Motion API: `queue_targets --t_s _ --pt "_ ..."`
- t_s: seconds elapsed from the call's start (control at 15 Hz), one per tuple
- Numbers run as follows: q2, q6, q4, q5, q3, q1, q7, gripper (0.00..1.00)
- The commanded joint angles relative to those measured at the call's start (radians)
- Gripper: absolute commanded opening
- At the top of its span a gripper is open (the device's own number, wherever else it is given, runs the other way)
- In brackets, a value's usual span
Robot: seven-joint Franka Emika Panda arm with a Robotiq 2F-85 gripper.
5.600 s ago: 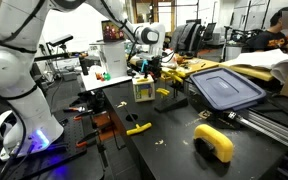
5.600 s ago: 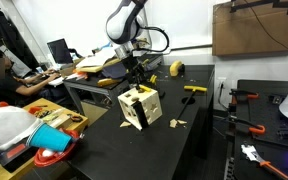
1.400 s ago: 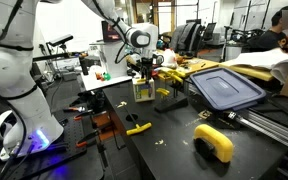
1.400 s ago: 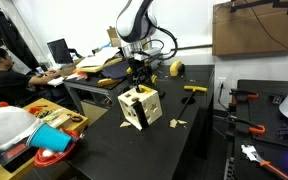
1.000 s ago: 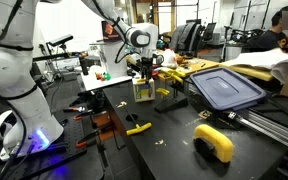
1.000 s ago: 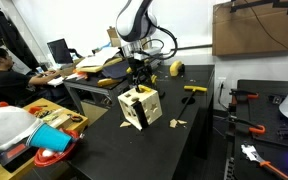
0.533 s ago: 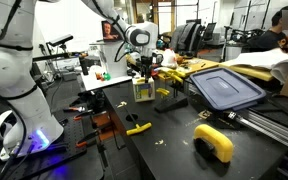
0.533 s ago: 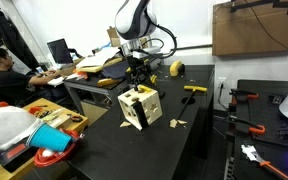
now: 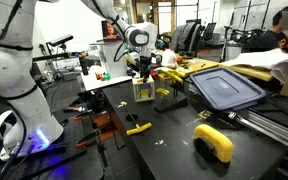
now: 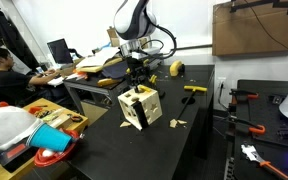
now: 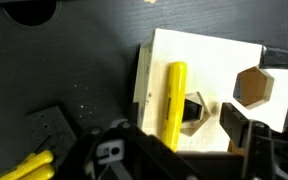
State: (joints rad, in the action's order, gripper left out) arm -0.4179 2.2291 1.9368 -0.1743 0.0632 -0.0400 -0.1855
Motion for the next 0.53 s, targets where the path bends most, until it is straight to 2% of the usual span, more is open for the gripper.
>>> queue_targets --t_s 0.0,0.4,0.47 --pt "0.041 -0.004 0.037 -0.025 -0.002 -0.009 -0.013 0.52" --pt "0.045 0.001 0.038 -0.032 -0.004 -0.007 -0.020 0.06" --pt "0.049 0.003 0.040 -0.036 -0.004 -0.007 -0.022 0.06"
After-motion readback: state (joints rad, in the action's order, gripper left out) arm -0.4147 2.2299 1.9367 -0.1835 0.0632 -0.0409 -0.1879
